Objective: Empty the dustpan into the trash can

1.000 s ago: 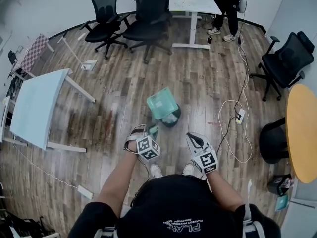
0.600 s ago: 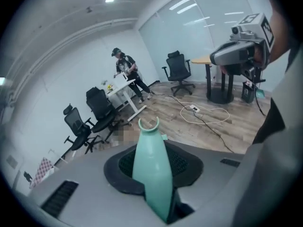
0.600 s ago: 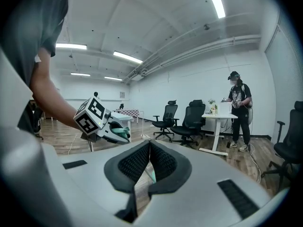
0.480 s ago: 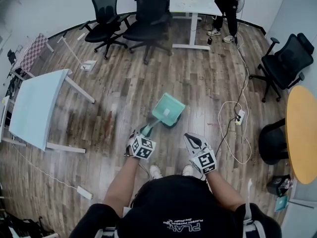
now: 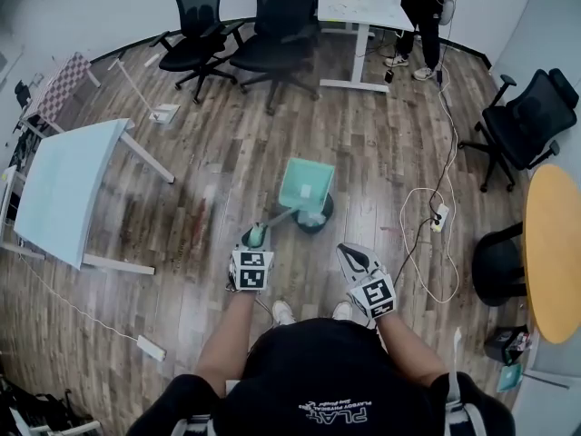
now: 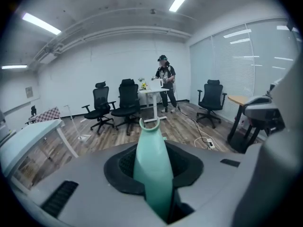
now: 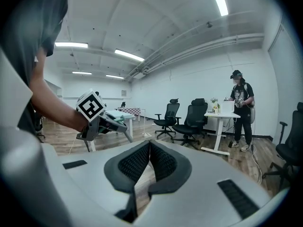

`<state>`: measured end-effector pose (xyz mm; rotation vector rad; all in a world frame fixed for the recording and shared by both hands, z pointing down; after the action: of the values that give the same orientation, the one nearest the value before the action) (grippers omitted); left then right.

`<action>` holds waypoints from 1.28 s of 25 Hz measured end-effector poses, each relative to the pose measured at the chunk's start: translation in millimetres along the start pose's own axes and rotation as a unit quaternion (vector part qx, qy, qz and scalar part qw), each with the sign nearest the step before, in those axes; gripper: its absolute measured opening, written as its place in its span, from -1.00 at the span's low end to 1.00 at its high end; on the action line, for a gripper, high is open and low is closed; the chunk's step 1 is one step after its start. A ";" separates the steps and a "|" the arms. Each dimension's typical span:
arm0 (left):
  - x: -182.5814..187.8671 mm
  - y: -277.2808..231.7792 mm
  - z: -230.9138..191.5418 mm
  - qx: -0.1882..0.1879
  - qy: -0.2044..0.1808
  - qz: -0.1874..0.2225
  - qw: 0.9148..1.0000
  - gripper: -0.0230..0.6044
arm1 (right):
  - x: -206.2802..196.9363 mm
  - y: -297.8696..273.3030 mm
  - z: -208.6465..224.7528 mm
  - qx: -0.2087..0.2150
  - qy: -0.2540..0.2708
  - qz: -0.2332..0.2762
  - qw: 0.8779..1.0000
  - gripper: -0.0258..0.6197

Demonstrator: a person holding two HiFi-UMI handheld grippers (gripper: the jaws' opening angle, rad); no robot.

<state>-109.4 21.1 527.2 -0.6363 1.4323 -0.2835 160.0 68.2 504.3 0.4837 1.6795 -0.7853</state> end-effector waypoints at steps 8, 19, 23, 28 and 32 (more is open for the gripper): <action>3.5 22.4 -45.1 0.053 0.046 0.024 0.997 -0.59 | 12.1 -27.3 -17.4 0.011 0.009 0.003 1.000 -0.85; -22.3 22.8 -126.1 0.072 0.052 -0.016 0.996 -0.58 | 28.1 -82.8 -42.4 -0.037 -0.006 0.000 0.999 -0.85; -29.5 13.9 -140.6 0.066 0.045 -0.022 0.997 -0.58 | 31.9 -98.3 -41.1 -0.055 0.035 -0.010 0.998 -0.85; -39.6 -4.5 -149.3 0.069 0.047 -0.039 0.996 -0.58 | 25.5 -120.0 -35.7 -0.051 0.028 -0.024 0.998 -0.85; -43.8 -26.9 -151.7 0.070 0.058 -0.065 0.994 -0.58 | 16.9 -144.5 -24.2 -0.046 0.001 -0.031 0.998 -0.85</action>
<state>-257.9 -12.4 577.0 -0.6075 1.4706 -0.5265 40.5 -15.6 525.9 0.3701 1.7309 -0.7494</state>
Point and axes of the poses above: the fingertips, and each gripper's own axes: y backward along the fingers, z to its right, x out of its top, the point moved 8 cm from there along y, backward along the fingers, and after that the axes turned 5 degrees about y, right-handed, at the moved point
